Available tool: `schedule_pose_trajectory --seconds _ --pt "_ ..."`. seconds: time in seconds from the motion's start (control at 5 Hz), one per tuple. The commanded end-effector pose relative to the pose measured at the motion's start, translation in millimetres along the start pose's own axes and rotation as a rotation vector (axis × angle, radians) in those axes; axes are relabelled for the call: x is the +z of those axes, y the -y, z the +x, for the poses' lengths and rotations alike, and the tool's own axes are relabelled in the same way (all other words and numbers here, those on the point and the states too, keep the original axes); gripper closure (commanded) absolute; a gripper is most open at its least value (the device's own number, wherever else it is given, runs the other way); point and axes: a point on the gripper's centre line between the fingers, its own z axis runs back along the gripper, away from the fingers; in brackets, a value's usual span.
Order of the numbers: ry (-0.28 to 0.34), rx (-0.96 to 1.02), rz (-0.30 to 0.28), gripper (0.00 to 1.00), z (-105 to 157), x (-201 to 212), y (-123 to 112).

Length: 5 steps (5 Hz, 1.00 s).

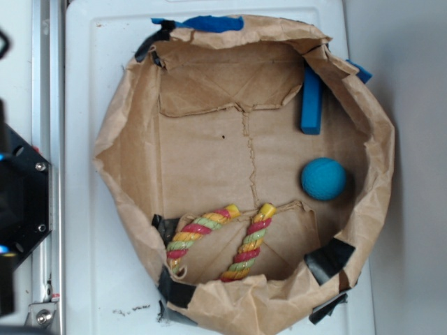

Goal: Grab the blue block.

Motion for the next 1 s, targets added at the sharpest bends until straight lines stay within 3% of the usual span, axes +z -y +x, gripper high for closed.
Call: schedule_pose_trajectory --seconds 0.0,0.4,0.6,0.8 --pt "0.096 0.166 0.025 0.0 43 -15 3" --pt "0.101 0.44 -0.044 0.0 65 -70 -11" --pt "0.143 0.523 -0.01 0.0 71 -92 -22" --pt "0.145 0.574 0.009 0.0 74 -113 -46"
